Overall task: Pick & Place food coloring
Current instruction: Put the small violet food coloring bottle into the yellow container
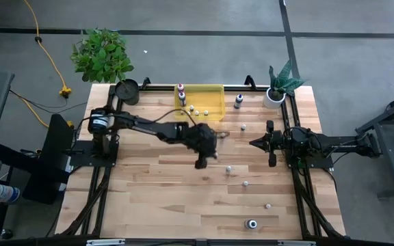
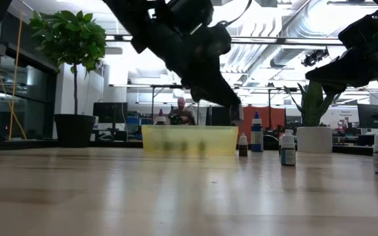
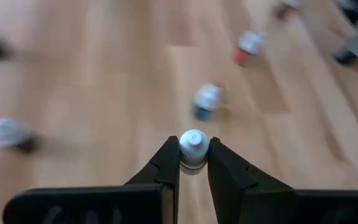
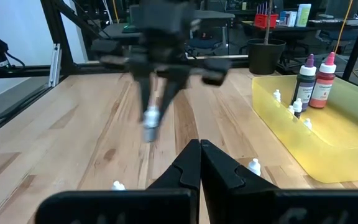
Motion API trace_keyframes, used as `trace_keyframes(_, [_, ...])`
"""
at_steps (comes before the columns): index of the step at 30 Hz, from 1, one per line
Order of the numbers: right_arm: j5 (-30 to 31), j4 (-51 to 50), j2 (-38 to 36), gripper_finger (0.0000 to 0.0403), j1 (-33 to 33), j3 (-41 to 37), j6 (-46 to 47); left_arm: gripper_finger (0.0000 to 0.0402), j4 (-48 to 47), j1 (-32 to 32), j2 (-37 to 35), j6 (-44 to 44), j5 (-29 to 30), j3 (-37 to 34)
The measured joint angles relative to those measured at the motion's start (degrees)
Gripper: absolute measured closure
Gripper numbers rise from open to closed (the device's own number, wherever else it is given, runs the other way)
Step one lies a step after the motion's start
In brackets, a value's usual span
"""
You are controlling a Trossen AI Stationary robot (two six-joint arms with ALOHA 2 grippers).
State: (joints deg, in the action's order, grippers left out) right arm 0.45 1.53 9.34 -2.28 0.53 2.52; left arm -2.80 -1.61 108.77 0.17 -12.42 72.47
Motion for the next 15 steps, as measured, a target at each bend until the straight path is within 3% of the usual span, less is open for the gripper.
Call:
trace_keyframes(9, [0.03,0.11,0.02,0.0402,-0.01,0.01,0.00,0.0355,-8.01,-7.10,-3.88,-12.73,11.19,2.16])
trace_keyframes(15, [0.04,0.23,0.02,0.0402,0.01,0.00,0.00,0.0355,-9.83,-11.69,-4.46,-17.06,15.14,2.09])
